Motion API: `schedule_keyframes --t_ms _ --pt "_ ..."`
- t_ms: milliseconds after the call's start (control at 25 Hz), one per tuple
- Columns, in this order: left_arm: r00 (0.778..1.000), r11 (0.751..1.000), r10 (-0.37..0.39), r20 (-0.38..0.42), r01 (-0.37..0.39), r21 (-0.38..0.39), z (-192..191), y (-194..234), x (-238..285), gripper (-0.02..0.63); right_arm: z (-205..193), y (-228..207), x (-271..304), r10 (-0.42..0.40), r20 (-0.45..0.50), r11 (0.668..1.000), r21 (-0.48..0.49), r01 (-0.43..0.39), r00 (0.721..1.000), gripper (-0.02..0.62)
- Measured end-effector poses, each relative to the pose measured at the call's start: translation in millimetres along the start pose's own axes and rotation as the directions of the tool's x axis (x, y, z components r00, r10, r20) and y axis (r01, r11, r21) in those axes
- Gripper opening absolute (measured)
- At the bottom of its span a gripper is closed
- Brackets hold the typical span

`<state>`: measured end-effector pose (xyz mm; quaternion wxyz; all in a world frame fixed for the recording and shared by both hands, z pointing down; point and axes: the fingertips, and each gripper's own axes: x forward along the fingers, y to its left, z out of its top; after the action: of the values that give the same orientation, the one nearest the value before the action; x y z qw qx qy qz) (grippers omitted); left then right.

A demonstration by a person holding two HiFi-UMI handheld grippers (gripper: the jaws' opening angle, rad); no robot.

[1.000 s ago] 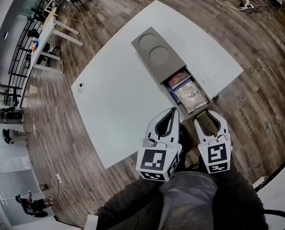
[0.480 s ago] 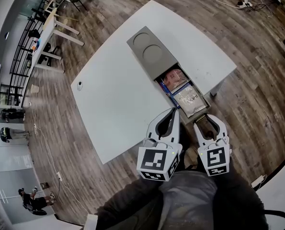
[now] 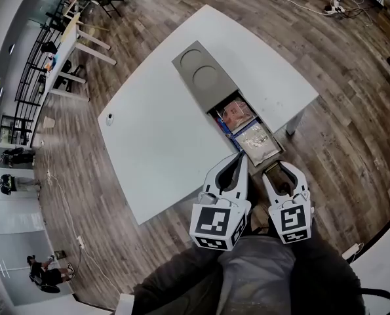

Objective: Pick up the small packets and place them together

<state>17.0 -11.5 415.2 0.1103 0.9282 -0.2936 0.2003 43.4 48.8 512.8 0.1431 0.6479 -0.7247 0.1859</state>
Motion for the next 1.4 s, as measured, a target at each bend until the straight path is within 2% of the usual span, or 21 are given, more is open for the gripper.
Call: schedule_keyframes --t_ms 360,480,720,960,1080,1280,1400 --pt "1.0 1.0 0.017 0.007 -0.017 0.011 3.4 -5.5 -4.9 0.003 -4.1 3.2 4.3 0.074 0.01 0.996 0.045 -0.074 0.997 0.176" --pt "1.0 1.0 0.024 0.016 -0.025 0.014 7.8 -4.5 -6.8 0.003 1.8 2.1 -2.5 0.099 0.036 0.992 0.079 -0.101 0.994 0.219" --pt "0.998 1.0 0.021 0.054 -0.022 0.006 28.5 -10.5 -8.7 0.003 9.4 -17.4 -27.2 0.078 0.029 0.994 0.075 -0.08 0.997 0.224" --pt "0.991 0.999 0.039 0.127 -0.037 -0.017 61.4 -7.4 -18.2 0.003 53.8 -38.9 -32.7 0.056 0.051 0.998 -0.004 -0.056 0.997 0.223" --pt "0.984 0.998 0.062 0.168 -0.057 -0.034 75.3 2.9 -24.5 0.003 81.9 -35.0 -25.1 0.087 0.066 0.993 -0.09 -0.081 0.994 0.224" --pt "0.974 0.993 0.109 0.199 -0.098 -0.065 85.4 30.8 -30.6 0.003 108.5 -6.8 10.9 0.195 0.014 0.953 -0.241 -0.186 0.981 0.224" --pt "0.972 0.989 0.135 0.19 -0.12 -0.087 82.3 55.0 -29.7 0.003 111.8 3.2 43.1 0.201 -0.072 0.925 -0.315 -0.214 0.977 0.224"
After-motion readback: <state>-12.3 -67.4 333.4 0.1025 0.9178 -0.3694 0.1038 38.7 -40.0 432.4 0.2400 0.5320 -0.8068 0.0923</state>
